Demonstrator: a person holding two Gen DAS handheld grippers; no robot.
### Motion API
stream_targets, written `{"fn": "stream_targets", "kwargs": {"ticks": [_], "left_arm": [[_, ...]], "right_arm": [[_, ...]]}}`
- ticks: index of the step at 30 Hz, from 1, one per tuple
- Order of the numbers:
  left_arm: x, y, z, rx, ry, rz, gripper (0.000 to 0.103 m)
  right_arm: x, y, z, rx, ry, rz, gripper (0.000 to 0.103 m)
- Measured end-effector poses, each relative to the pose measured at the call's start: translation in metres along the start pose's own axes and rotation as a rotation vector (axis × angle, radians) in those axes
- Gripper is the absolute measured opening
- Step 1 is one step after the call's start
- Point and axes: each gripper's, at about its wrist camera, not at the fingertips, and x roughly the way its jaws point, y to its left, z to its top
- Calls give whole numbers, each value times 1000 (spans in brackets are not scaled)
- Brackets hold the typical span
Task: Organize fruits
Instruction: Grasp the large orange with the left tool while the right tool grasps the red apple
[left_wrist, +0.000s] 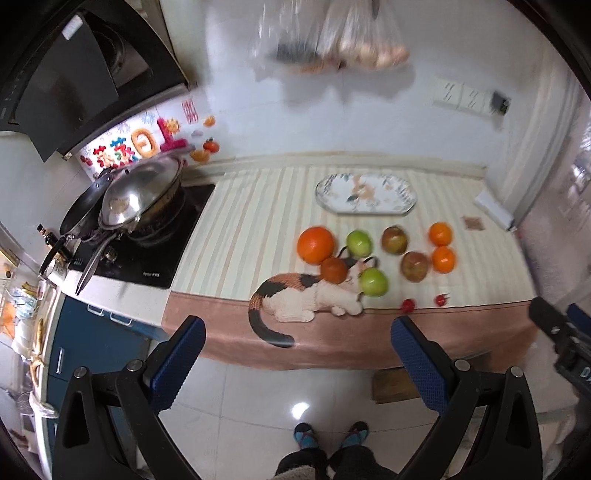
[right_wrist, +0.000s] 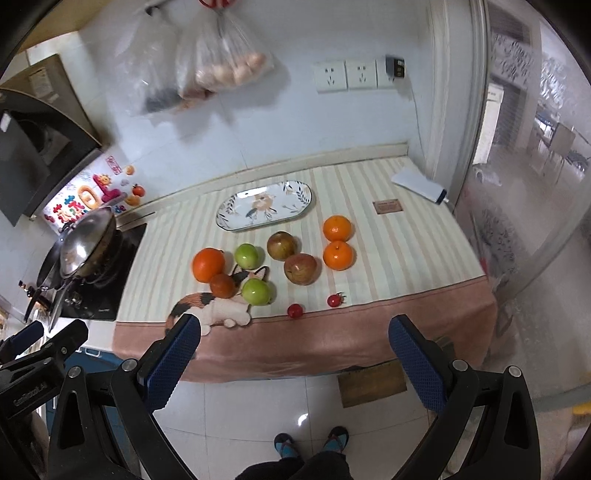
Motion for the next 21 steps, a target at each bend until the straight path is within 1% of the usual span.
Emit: {"fn": "stream_targets", "kwargs": {"ticks": [1,2,5,11,13,16,18,21], "left_arm": [[19,-4,3,1,24,14,103],[26,-6,3,2,33,19,103],[69,-10,14,-2,87,36,103],[138,-5,38,-4,179,29,103],[164,0,51,-6,212,8,102],[193,3,69,8,242,-21,102],[219,3,84,43,265,-47,102],[255,-1,103,111,304,-91,102]], "right_arm": [[15,-3,3,-4,16,1,103],[28,-5,5,-6,24,5,103],[74,-7,13,-12,77,-10,103],[150,0,24,4,154,-25,103],[179,3,30,11,181,-45,103],[218,5,38,46,219,-59,103],[240,6,42,68,247,-90,103],[267,6,47,129,288,-110,103]]}}
